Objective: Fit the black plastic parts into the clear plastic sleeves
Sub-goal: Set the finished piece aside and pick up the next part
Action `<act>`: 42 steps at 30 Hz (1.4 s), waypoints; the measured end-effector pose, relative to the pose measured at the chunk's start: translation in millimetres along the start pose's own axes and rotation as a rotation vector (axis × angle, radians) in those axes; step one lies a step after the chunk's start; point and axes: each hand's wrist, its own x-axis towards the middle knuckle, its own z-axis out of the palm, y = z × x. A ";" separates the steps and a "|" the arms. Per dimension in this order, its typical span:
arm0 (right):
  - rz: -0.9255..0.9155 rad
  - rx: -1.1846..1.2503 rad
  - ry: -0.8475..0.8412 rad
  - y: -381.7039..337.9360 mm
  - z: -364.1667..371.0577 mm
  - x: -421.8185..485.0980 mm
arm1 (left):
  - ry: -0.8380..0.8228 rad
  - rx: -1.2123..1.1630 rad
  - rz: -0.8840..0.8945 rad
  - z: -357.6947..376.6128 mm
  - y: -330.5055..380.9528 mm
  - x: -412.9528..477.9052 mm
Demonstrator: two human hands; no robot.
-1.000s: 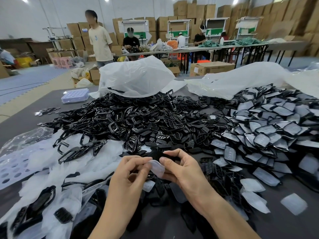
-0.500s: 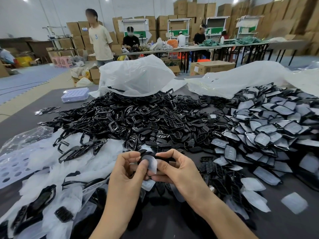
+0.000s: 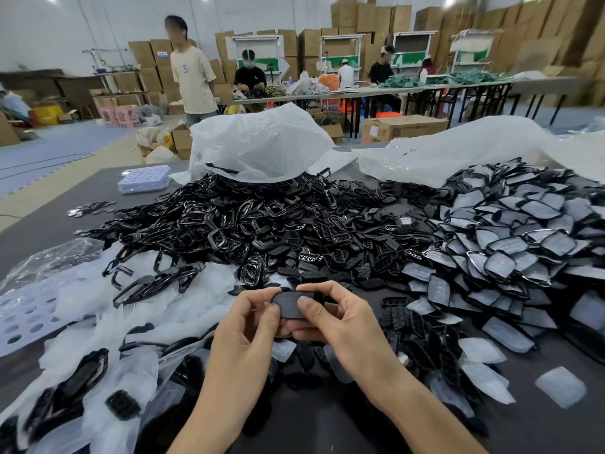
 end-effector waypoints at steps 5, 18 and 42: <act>-0.006 -0.009 0.020 1.5 -1.3 1.4 | -0.042 0.087 0.018 -1.2 -0.4 1.7; 0.113 0.138 -0.046 3.8 -4.5 6.3 | -0.063 0.093 0.065 -1.1 -3.2 -0.7; 0.015 0.057 0.066 0.1 -10.1 6.3 | -0.210 0.654 0.474 -2.6 -0.6 -9.5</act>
